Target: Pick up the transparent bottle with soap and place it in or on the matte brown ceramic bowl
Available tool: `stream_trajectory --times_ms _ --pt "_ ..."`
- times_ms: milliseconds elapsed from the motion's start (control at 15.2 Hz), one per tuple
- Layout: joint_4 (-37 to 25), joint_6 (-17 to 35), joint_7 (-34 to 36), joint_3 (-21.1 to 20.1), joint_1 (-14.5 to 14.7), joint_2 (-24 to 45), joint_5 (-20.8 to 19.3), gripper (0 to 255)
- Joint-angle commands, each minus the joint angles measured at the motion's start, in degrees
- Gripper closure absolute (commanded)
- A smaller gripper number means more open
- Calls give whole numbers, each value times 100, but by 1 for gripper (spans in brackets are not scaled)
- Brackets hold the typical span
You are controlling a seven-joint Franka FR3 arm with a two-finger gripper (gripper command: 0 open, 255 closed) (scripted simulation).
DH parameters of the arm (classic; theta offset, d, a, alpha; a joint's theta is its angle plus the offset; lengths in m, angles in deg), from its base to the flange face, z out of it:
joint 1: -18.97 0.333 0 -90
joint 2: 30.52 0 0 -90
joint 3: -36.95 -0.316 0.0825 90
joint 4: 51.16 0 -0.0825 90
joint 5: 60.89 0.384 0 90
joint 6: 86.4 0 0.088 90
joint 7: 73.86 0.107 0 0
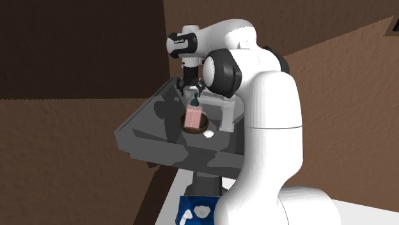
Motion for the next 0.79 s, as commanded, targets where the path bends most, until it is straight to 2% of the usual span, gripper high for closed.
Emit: stream_trajectory --times_ms 0,264,726 --pt "38 23 -14 4 -16 -21 2 0" --pt "-988 -816 -22 7 66 165 -28 0" --pt "-989 -816 -22 8 66 165 -28 0"
